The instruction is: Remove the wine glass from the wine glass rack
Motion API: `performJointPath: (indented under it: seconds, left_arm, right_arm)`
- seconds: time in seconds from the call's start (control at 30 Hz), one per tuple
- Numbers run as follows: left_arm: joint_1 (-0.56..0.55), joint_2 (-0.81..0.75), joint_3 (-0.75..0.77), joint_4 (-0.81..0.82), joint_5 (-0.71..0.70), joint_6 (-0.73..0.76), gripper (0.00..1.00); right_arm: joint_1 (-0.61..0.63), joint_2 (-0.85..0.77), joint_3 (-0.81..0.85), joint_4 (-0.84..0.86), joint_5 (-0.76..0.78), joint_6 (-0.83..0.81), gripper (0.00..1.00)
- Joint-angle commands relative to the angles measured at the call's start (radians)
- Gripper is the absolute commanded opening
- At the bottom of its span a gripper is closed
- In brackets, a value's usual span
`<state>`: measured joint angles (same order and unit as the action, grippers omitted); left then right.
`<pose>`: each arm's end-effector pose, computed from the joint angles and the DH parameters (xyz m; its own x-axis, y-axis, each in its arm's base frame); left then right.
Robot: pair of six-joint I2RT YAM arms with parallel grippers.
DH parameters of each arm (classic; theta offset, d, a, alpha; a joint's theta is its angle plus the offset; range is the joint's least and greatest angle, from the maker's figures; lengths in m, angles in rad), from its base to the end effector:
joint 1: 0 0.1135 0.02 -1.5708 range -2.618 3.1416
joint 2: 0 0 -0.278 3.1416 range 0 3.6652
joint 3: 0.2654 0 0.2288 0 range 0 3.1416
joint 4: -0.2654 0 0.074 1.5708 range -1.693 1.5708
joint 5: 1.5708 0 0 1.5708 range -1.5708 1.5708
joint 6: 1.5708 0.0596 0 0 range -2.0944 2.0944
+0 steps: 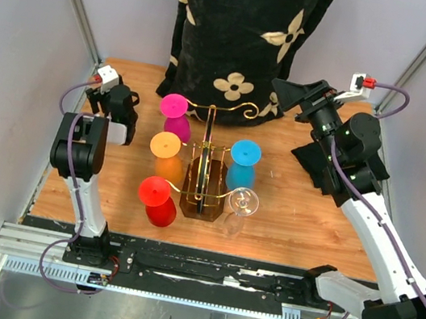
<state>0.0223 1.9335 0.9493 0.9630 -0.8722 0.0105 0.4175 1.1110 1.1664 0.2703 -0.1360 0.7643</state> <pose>0.4020 0.0546 0.2204 -0.0294 0.0061 -0.9995 -0.7795 0.6259 0.0267 0.2159 0.1046 0.4773 -0.1481 0.6844 -0.7139 -0.5772 0.5264 0.6243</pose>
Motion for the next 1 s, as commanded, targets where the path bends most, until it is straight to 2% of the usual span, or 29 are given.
performJointPath:
  seconds: [0.0,0.3,0.6,0.7,0.9,0.97]
  left_arm:
    - [-0.01,0.037,0.074,0.045,-0.058,0.068,0.72]
    - [-0.013,0.046,0.079,0.06,-0.077,0.098,0.82]
    - [-0.018,0.022,0.071,0.011,-0.073,0.065,0.99]
    - [-0.021,0.006,0.076,-0.039,-0.063,0.034,1.0]
    - [-0.022,-0.065,0.08,-0.21,-0.016,-0.074,1.0]
    - [-0.022,-0.096,0.094,-0.306,0.015,-0.131,1.0]
  right_arm:
    - [-0.045,0.01,-0.022,0.026,-0.026,0.033,0.98]
    - [-0.099,-0.003,-0.045,0.027,-0.046,0.043,0.98]
    - [-0.125,-0.024,-0.051,0.0,-0.05,0.042,0.98]
    - [-0.133,-0.017,-0.026,-0.074,-0.038,0.007,0.98]
    - [-0.164,0.092,0.11,-0.355,-0.111,-0.127,0.99]
    - [-0.184,0.134,0.121,-0.381,-0.17,-0.123,0.89]
